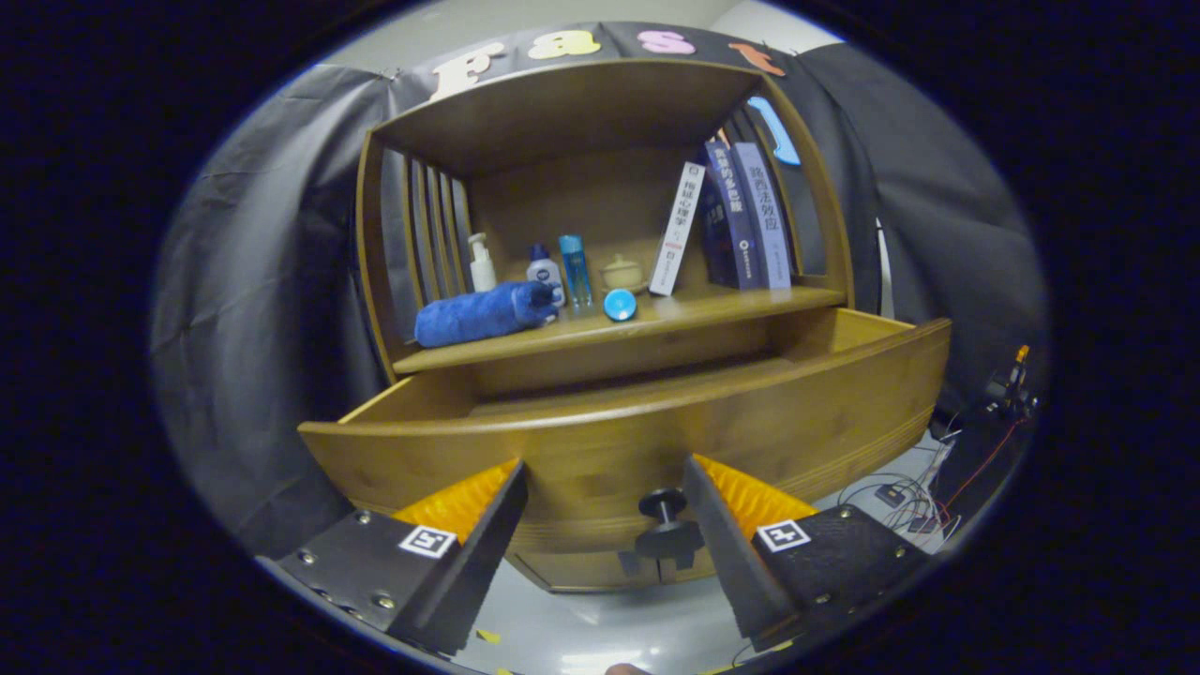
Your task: Pull open the drawer, take out the items inside it, and place them on the countertop above the cabinet.
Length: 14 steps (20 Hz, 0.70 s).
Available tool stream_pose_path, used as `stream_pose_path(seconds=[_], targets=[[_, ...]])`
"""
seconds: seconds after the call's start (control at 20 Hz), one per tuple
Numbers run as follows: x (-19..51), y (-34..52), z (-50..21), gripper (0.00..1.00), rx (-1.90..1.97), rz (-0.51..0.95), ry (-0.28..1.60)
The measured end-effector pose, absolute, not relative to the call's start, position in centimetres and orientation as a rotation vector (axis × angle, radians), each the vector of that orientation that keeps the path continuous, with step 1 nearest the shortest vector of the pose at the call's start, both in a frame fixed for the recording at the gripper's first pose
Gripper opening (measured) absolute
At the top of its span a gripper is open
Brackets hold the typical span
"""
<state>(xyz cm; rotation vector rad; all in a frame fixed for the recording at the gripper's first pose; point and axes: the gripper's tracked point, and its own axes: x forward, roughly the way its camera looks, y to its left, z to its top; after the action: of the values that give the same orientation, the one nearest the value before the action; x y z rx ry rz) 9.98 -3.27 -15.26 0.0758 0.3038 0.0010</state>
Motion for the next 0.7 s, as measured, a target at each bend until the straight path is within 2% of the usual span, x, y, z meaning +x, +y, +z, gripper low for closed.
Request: stream_pose_path(seconds=[0.7], targets=[[19.1, -2.5, -16.1, 1.00, 0.078, -0.016, 0.384]])
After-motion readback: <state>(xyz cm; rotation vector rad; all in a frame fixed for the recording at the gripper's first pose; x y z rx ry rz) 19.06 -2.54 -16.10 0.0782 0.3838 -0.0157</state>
